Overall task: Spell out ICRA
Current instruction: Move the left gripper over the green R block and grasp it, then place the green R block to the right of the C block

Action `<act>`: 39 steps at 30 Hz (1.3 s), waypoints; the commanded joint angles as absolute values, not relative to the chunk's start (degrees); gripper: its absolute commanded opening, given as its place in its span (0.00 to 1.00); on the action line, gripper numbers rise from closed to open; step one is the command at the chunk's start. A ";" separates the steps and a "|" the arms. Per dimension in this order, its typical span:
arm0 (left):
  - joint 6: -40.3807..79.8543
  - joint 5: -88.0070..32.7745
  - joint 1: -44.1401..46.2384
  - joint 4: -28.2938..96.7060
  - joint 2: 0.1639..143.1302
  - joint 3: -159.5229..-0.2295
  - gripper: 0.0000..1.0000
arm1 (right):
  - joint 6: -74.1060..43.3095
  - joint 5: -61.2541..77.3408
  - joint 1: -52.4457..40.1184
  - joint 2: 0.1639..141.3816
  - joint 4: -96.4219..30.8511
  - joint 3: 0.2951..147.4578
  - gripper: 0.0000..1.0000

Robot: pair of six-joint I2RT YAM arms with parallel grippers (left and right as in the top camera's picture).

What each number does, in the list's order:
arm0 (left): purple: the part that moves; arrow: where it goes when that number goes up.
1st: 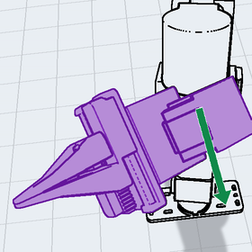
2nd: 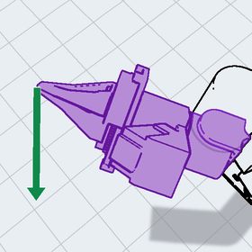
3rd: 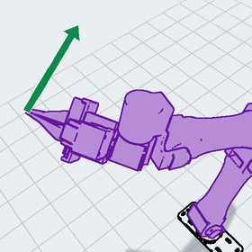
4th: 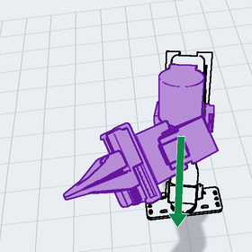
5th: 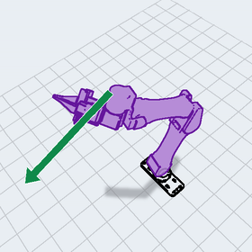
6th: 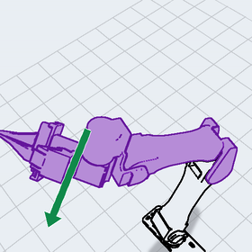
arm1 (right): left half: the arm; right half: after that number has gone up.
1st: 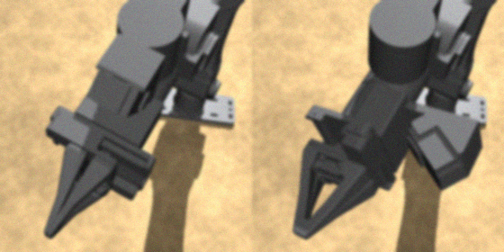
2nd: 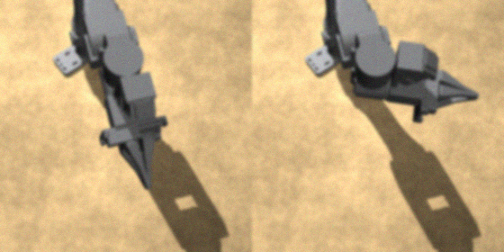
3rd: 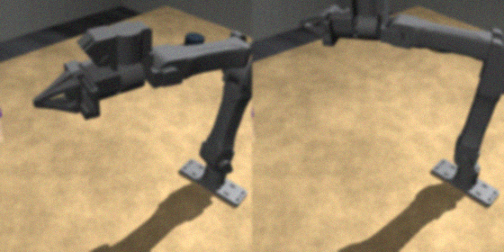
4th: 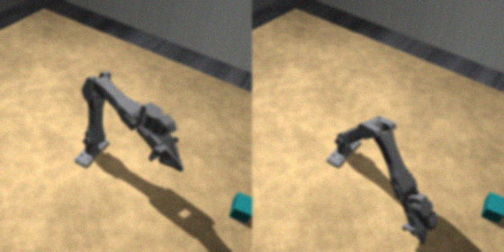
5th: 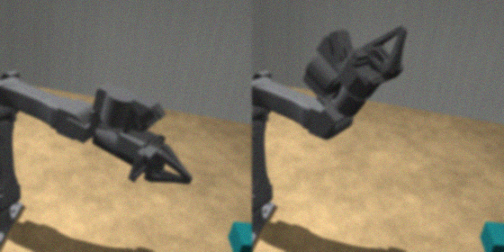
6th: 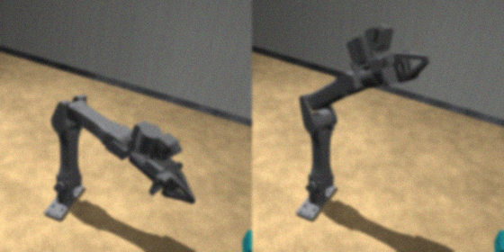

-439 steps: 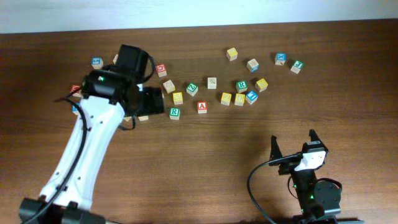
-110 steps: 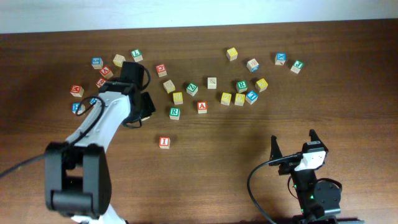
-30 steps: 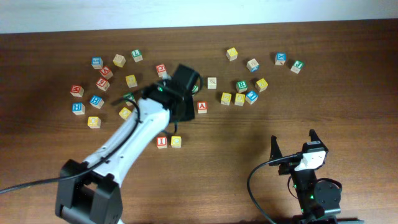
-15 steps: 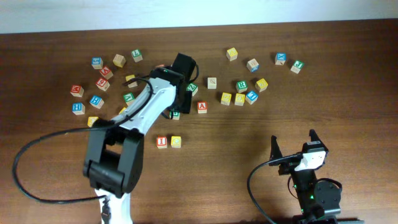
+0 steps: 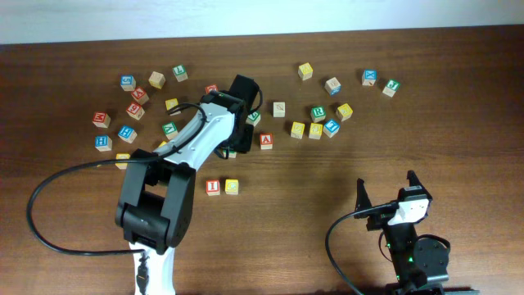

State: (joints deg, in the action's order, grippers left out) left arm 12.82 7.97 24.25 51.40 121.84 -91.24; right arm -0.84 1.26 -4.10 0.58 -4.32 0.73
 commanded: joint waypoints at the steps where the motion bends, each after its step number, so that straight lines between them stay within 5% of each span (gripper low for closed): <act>1: 12.08 6.68 23.79 51.48 122.80 -90.78 0.39 | -0.62 0.62 -3.73 0.21 -4.54 0.32 0.98; 15: 12.08 6.17 23.07 51.44 124.27 -90.78 0.43 | -0.62 0.60 -3.73 0.21 -4.54 0.32 0.98; 28: 12.12 5.30 23.09 55.07 124.73 -94.48 0.24 | -0.62 0.62 -3.73 0.21 -4.54 0.32 0.99; 39: 19.35 -15.22 29.15 68.16 119.66 -96.03 0.15 | -0.62 0.62 -3.73 0.21 -4.54 0.32 0.98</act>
